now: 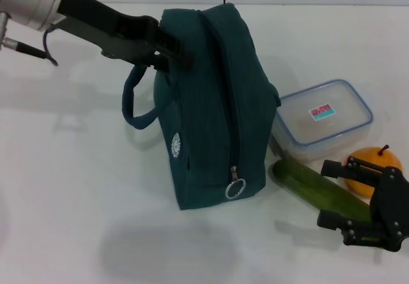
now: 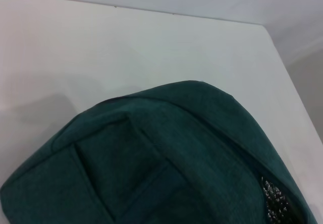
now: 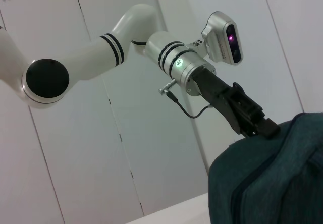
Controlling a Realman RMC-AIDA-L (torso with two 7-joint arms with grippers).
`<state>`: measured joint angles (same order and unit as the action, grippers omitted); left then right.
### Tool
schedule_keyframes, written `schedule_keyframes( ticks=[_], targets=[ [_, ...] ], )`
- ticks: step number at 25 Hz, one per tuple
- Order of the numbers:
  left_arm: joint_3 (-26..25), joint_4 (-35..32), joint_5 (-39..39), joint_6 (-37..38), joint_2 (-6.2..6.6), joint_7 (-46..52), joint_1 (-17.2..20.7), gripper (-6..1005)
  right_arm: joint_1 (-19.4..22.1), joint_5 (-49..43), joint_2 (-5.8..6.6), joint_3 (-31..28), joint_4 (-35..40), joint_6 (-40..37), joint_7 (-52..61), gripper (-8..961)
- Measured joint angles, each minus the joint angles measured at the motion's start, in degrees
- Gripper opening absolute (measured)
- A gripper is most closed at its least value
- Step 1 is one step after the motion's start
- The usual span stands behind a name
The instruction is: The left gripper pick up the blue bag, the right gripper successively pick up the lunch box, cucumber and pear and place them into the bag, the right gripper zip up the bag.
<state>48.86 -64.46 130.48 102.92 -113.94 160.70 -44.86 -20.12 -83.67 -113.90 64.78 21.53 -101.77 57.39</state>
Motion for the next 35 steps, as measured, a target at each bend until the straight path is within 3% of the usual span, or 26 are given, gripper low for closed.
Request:
schedule_keyframes(
  ticks=[11, 22, 27, 28, 35],
  targets=[
    [0.0, 0.2, 0.0, -0.9, -0.78, -1.5, -0.2, 490, 0.0, 0.0, -0.11, 0.0, -0.3, 0.0, 0.0, 839],
    [-0.5, 1.1, -0.5, -1.9, -0.93, -4.5, 0.3, 300, 0.0, 0.6, -0.91, -0.1, -0.7, -1.8, 0.5, 839],
    [-0.5, 1.8, -0.8, -2.1, -0.90, -5.0, 0.3, 113, 0.0, 2.9, -1.12, -0.5, -2.8, -3.5, 0.7, 839],
    [-0.5, 1.8, -1.0, -2.1, -0.85, -5.0, 0.3, 76, 0.0, 3.8, -1.12, -0.8, -3.5, -3.8, 0.7, 839],
    [-1.6, 2.1, -2.2, -2.1, -0.72, -4.9, 1.1, 66, 1.0, 7.6, -1.15, -10.3, -10.3, -5.2, 2.2, 838]
  ],
)
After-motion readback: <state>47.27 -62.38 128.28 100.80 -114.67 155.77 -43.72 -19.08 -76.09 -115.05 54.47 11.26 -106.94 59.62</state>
